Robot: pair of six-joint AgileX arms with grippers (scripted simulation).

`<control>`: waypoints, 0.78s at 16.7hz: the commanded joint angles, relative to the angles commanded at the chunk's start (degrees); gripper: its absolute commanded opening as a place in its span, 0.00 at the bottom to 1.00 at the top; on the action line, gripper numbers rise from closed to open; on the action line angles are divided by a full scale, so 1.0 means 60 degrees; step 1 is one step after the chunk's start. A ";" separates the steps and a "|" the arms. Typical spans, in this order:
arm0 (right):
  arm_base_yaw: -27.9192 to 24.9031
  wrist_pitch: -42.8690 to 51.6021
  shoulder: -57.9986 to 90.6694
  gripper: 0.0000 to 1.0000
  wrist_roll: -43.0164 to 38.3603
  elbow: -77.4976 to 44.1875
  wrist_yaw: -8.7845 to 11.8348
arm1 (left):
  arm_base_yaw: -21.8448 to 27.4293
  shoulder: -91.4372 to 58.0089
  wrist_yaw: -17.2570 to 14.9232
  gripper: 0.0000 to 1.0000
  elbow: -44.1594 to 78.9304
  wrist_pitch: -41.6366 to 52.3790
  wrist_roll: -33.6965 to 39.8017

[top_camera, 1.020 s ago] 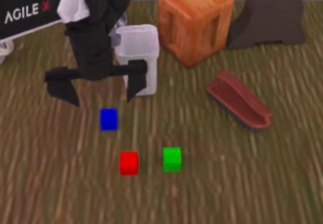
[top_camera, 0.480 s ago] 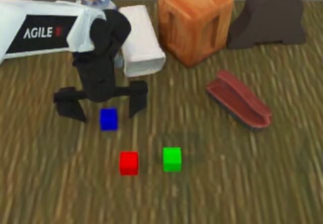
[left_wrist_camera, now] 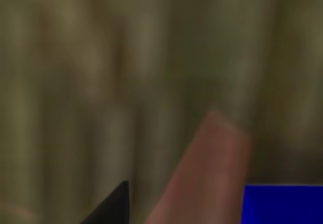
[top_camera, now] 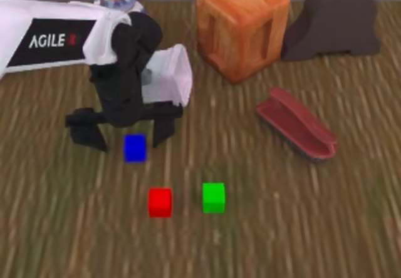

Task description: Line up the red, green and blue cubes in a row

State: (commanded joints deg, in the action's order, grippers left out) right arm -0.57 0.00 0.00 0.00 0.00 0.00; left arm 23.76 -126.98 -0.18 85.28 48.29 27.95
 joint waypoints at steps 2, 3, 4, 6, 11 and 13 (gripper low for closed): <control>0.0000 0.0000 0.0000 1.00 0.0000 0.0000 0.0000 | 0.0000 0.0000 0.0000 0.47 0.0000 0.0000 0.0000; 0.0000 0.0000 0.0000 1.00 0.0000 0.0000 0.0000 | 0.0000 0.0000 0.0000 0.40 0.0000 0.0000 0.0000; 0.0000 0.0000 0.0000 1.00 0.0000 0.0000 0.0000 | 0.0000 0.0000 0.0000 0.32 0.0000 0.0000 0.0000; 0.0000 0.0000 0.0000 1.00 0.0000 0.0000 0.0000 | 0.0000 0.0000 0.0000 0.17 0.0000 0.0000 0.0000; 0.0000 0.0000 0.0000 1.00 0.0000 0.0000 0.0000 | 0.0000 0.0000 0.0000 0.00 0.0000 0.0000 0.0000; 0.0000 0.0000 0.0000 1.00 0.0000 0.0000 0.0000 | 0.0000 0.0000 0.0000 0.00 0.0000 0.0000 0.0000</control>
State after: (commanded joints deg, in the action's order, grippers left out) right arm -0.57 0.00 0.00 0.00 0.00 0.00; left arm 23.76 -126.98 -0.18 85.28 48.29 27.95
